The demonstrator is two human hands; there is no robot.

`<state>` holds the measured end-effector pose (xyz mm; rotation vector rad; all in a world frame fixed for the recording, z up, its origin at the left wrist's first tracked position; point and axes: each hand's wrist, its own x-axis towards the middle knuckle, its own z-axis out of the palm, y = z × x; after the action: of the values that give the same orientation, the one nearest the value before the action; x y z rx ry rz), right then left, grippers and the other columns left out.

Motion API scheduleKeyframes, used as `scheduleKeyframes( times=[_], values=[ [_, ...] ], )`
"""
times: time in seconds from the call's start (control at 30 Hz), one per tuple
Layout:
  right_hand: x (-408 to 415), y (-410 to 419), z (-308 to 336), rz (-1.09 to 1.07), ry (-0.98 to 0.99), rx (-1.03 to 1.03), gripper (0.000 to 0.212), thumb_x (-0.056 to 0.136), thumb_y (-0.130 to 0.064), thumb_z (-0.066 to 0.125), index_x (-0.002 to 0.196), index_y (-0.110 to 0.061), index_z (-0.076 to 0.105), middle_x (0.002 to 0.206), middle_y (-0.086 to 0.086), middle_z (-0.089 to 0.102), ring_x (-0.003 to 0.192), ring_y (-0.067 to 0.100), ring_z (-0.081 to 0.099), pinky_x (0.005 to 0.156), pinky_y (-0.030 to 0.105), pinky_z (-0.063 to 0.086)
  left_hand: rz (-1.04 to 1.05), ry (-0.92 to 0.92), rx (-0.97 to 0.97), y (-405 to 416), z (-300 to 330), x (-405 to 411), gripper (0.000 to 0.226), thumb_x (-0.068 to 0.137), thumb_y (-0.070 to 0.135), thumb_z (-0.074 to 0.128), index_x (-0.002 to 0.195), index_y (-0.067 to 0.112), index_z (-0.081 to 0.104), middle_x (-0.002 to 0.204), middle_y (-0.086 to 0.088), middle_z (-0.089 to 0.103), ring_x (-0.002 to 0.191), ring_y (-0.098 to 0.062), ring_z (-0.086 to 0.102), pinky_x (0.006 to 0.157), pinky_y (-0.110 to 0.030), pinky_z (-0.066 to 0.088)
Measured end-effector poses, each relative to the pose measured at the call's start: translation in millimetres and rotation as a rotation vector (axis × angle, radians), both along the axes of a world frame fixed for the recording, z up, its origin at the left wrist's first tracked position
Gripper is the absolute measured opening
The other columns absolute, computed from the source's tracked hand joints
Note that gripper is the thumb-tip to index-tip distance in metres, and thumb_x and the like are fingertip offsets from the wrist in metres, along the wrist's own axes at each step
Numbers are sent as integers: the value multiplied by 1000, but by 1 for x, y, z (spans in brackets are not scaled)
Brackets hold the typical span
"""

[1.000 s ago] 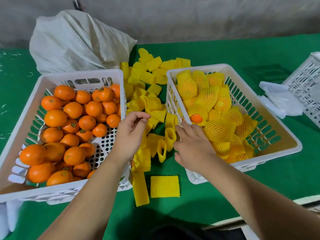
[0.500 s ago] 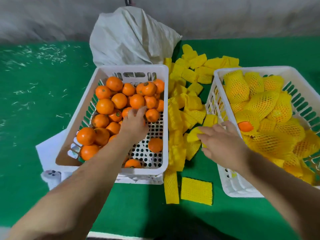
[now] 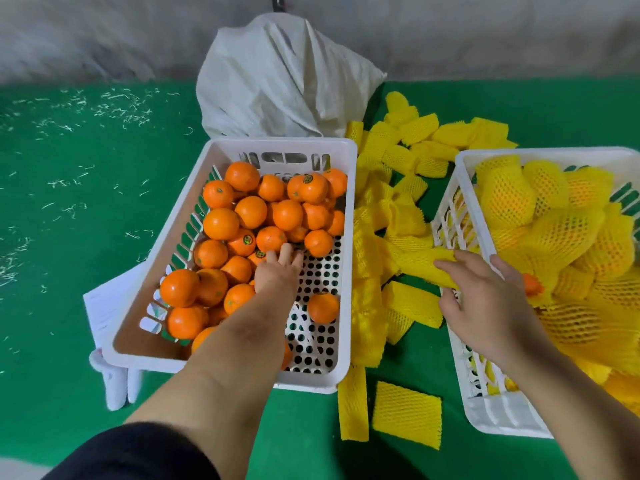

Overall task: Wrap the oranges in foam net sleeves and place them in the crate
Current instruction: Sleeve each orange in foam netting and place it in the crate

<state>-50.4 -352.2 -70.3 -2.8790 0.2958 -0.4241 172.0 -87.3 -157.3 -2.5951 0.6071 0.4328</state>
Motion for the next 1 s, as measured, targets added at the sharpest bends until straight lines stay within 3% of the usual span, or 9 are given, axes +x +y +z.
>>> scheduleKeyframes(
  times=[0.07,0.17,0.3,0.43,0.53,0.63,0.73,0.87,1.0],
  values=[
    [-2,-1,-1,13,-3,12,48,89,-21,49,132,-10,68,139,18,60,101,31,72,117,54,27,-44,-9,-11,0,0,1,104,95,19,74,164,27,-4,172,-10,-5,149,-42,28,98,-38,53],
    [-3,-5,-2,34,-14,16,45,92,-10,53,135,-11,65,139,17,60,119,31,66,118,56,27,-53,-2,-74,5,0,3,101,91,11,75,163,29,6,165,-8,20,145,-40,35,98,-40,55],
    [-2,-5,-3,49,-42,35,46,90,0,69,134,-17,68,123,10,67,116,29,66,118,50,28,66,25,-177,3,12,-1,72,96,33,74,157,30,36,150,-11,31,128,-38,52,93,-43,56],
    [0,-5,0,9,-92,138,26,97,-20,69,123,-21,74,105,0,71,105,23,67,117,42,29,262,72,-750,-5,49,-7,66,92,51,74,147,27,46,135,-6,38,109,-33,59,82,-43,57],
    [-1,-2,4,-1,-132,156,15,96,-26,69,110,-23,73,100,-3,69,101,22,66,113,43,36,334,174,-1281,-15,88,-28,63,84,62,74,136,31,55,127,-4,49,109,-28,57,89,-46,54],
    [-3,3,10,14,-134,135,9,96,-27,69,104,-23,68,94,-5,60,91,20,60,91,38,46,269,363,-1548,-34,128,-73,50,73,74,70,118,62,53,130,7,52,109,-12,62,84,-30,56],
    [-7,3,13,0,-99,229,16,89,-21,77,98,-22,64,91,-11,45,82,13,50,71,26,40,201,617,-1548,-63,144,-115,49,68,69,73,112,63,52,130,8,53,100,-5,64,67,-15,52],
    [-11,3,18,0,-158,327,30,87,-3,73,91,-25,53,92,-10,45,79,7,49,67,17,38,81,893,-1390,-84,135,-144,43,82,44,73,121,31,57,132,3,54,88,-17,67,66,-28,57],
    [-14,2,19,14,-258,407,43,89,2,69,96,-30,42,86,-15,44,83,3,51,65,12,39,46,1161,-1214,-86,126,-154,35,91,35,70,121,27,55,113,-11,63,73,-16,68,70,-31,59]
  ],
)
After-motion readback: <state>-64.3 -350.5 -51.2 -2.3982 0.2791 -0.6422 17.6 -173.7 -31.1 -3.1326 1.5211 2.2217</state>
